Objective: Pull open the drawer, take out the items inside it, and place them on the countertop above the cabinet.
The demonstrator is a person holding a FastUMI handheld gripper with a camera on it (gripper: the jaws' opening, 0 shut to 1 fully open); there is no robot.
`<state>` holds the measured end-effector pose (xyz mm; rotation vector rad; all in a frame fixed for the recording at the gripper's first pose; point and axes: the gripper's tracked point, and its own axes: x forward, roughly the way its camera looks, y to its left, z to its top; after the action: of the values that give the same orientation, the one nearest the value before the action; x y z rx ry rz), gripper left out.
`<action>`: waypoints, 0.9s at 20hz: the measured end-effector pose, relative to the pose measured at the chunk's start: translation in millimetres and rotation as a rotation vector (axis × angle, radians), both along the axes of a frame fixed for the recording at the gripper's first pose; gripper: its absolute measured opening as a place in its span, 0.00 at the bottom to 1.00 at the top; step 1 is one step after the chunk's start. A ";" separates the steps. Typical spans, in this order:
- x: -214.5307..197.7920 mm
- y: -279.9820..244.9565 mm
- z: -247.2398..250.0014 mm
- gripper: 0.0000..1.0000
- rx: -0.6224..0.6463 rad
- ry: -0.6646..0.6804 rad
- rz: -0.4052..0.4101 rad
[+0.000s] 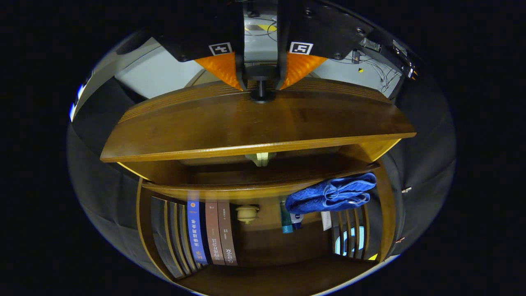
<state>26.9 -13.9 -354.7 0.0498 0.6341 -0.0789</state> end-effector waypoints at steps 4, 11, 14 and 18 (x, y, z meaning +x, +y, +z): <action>-27.9 3.8 1.3 0.36 0.009 0.027 -0.004; -61.4 4.1 -5.5 0.36 0.025 0.087 -0.019; -65.1 3.1 -6.8 0.36 0.024 0.090 -0.016; -66.5 2.6 -7.3 0.49 0.011 0.089 -0.016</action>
<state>-39.6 -11.3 -362.0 0.0624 0.7235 -0.0940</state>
